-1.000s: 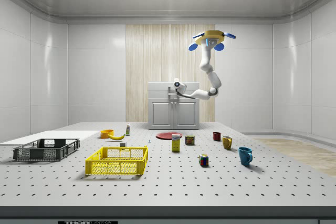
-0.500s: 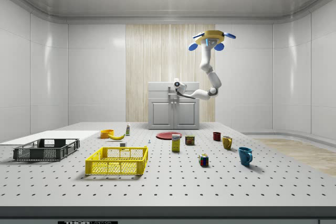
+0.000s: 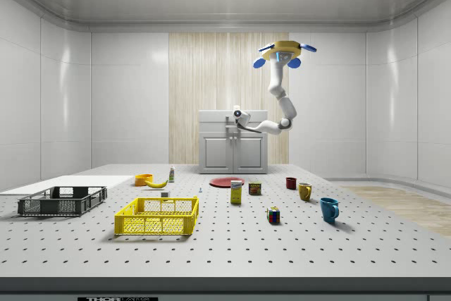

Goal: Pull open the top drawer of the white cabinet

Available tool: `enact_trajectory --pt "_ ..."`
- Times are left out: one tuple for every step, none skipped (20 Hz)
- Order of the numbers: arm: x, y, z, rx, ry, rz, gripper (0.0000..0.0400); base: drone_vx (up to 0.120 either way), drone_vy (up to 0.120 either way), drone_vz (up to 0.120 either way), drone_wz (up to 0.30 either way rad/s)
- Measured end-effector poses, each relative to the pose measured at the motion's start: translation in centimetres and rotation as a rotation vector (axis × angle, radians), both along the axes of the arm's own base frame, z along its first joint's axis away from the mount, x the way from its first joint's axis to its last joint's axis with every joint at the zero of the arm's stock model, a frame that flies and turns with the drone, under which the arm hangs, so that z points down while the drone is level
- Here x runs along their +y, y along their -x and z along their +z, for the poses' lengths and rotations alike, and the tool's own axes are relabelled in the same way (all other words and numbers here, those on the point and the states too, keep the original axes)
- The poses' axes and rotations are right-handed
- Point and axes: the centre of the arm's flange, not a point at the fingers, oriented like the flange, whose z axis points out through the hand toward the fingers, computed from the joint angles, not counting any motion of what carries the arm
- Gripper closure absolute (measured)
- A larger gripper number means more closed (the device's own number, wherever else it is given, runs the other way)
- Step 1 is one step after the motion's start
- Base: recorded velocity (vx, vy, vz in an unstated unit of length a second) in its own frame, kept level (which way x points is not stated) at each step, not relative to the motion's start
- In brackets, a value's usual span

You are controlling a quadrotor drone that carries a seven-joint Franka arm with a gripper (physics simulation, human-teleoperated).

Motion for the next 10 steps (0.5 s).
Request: enact_trajectory --pt "0.0 0.0 0.0 0.0 0.0 0.0 0.014 0.0 0.0 0.0 0.0" --pt "0.1 0.0 0.1 0.0 0.0 0.0 0.0174 0.0 0.0 0.0 0.0" --pt "0.1 0.0 0.1 0.0 0.0 0.0 0.0201 0.0 0.0 0.0 0.0" --pt "0.1 0.0 0.1 0.0 0.0 0.0 0.0222 0.0 0.0 0.0 0.0" --pt "0.1 0.0 0.1 0.0 0.0 0.0 0.0238 0.0 0.0 0.0 0.0" --pt "0.1 0.0 0.1 0.0 0.0 0.0 0.0251 0.0 0.0 0.0 0.0" --pt "0.1 0.0 0.1 0.0 0.0 0.0 0.026 0.0 0.0 0.0 0.0" --pt "0.1 0.0 0.4 0.024 0.005 0.001 0.0237 0.0 0.0 0.0 0.0" --pt "-0.4 0.1 1.2 0.027 0.034 0.012 0.0182 0.0 0.0 0.0 0.0" --pt "-0.5 0.1 1.1 0.011 0.033 0.01 0.02 0.0 0.0 0.0 0.0"
